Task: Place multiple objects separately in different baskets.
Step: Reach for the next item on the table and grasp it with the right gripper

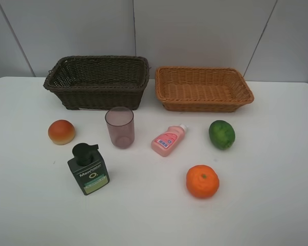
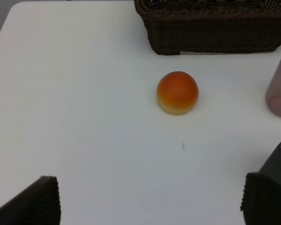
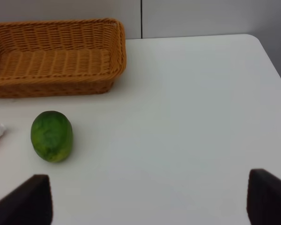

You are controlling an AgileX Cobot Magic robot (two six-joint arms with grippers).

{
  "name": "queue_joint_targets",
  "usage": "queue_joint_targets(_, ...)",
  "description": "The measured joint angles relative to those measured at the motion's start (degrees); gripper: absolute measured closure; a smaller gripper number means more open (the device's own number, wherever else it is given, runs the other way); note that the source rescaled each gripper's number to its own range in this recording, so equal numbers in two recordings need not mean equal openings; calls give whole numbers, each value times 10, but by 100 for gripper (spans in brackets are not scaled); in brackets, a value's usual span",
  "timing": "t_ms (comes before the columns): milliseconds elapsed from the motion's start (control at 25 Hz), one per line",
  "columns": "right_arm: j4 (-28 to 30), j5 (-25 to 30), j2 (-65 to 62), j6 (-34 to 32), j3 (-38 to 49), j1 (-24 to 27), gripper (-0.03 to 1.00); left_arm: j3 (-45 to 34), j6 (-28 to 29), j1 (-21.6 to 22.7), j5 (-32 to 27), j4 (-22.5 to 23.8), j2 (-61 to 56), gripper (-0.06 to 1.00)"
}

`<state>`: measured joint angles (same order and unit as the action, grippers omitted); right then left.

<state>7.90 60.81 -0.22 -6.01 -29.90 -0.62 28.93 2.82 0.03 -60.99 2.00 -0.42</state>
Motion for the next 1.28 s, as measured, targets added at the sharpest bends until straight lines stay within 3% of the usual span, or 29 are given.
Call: queue_joint_targets(1280, 0, 0, 0, 0, 0, -14, 18, 0, 0, 0, 0, 0, 0, -6)
